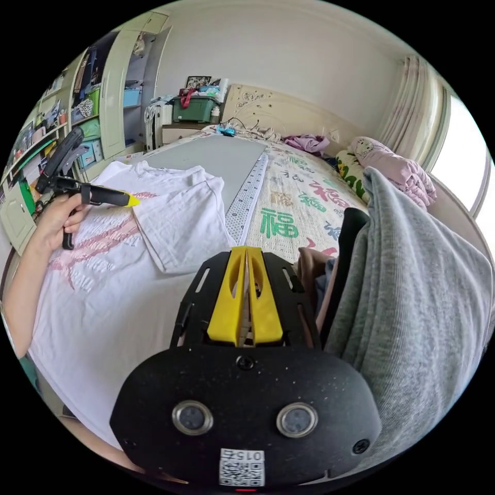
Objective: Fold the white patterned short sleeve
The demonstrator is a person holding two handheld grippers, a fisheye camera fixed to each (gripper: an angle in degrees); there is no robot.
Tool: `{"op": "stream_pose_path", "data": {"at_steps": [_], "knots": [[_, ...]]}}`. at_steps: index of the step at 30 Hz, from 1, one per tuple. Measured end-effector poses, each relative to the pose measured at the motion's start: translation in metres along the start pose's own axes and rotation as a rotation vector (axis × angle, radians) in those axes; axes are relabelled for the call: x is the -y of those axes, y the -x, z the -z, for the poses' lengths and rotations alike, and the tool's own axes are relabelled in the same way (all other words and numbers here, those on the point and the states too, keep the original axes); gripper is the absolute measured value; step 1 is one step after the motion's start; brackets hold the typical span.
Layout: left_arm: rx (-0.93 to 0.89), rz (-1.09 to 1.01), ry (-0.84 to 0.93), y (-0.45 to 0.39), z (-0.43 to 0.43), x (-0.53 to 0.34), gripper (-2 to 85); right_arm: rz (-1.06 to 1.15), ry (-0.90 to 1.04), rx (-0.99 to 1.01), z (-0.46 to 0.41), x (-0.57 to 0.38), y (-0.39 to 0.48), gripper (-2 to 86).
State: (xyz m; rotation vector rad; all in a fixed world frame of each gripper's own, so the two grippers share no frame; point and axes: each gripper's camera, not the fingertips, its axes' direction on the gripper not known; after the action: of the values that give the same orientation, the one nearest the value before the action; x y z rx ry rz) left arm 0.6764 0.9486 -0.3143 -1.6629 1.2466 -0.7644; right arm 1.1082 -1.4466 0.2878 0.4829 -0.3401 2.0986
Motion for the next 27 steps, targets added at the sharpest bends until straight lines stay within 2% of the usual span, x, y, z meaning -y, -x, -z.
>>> {"op": "stream_pose_path", "data": {"at_steps": [6, 13, 18, 23, 27], "knots": [[0.080, -0.020, 0.050, -0.018, -0.013, 0.018, 5.5, 0.081, -0.004, 0.342, -0.010, -0.027, -0.013, 2.8], [0.052, -0.020, -0.017, -0.029, -0.004, 0.025, 0.0, 0.267, 0.071, 0.346, -0.035, -0.061, 0.018, 4.2], [0.053, -0.028, -0.033, -0.043, 0.003, 0.032, -0.4, 0.249, 0.097, 0.386, -0.048, -0.080, 0.004, 0.7], [0.141, -0.056, 0.022, -0.067, -0.008, 0.042, -0.5, 0.210, 0.114, 0.469, -0.064, -0.102, -0.012, -0.9], [0.183, -0.081, 0.055, -0.089, -0.018, 0.049, -0.4, 0.214, 0.110, 0.461, -0.077, -0.124, -0.006, -1.0]]}}
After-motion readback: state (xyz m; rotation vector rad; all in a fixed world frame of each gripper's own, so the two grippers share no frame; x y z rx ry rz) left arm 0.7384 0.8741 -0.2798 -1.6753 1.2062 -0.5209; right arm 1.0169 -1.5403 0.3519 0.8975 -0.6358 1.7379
